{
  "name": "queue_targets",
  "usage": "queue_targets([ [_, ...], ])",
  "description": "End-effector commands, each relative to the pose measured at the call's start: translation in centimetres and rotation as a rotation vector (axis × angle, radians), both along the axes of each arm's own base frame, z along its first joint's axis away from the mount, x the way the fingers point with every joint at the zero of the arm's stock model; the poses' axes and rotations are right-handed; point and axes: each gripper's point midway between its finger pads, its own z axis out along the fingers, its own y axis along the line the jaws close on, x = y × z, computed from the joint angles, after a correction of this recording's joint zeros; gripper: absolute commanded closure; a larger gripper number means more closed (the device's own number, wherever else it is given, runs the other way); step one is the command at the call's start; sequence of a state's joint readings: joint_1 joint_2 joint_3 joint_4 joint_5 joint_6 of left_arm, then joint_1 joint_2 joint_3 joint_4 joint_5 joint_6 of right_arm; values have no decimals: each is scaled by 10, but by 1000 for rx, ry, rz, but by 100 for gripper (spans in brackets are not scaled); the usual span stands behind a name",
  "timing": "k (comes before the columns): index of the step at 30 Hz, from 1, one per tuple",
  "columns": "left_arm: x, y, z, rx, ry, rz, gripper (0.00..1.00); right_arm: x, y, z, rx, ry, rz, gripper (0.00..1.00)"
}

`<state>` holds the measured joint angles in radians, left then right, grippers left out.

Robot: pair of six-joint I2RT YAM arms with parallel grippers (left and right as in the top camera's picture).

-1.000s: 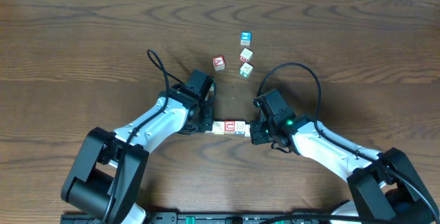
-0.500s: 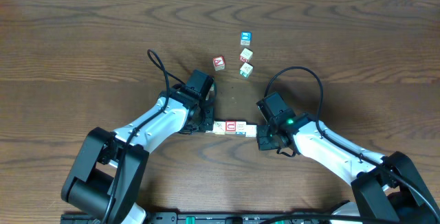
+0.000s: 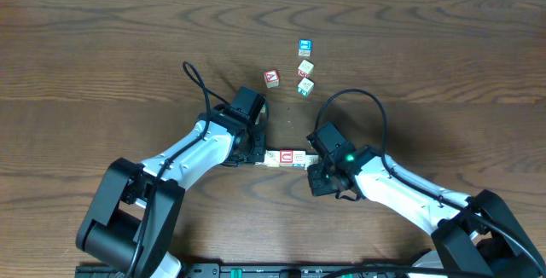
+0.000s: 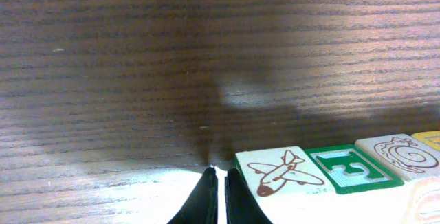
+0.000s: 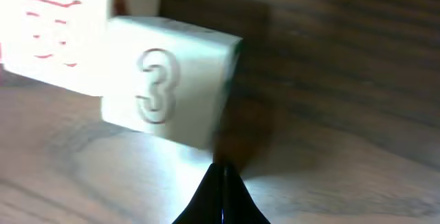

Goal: Lift 5 blocks

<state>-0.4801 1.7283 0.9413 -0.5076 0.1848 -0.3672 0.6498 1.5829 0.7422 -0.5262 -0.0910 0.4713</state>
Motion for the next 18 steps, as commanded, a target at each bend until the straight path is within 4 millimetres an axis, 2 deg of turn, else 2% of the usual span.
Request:
queue_targets([
  [1,2,-3,1,-8,-2,4,93,-14,1,-12,4,56,-2,99],
  [10,2,-3,1,-8,-2,4,93,0,12,-8,52,-5,-1,99],
  [18,2,-3,1,-8,-2,4,93,3,13,-8,52,-18,-2,99],
])
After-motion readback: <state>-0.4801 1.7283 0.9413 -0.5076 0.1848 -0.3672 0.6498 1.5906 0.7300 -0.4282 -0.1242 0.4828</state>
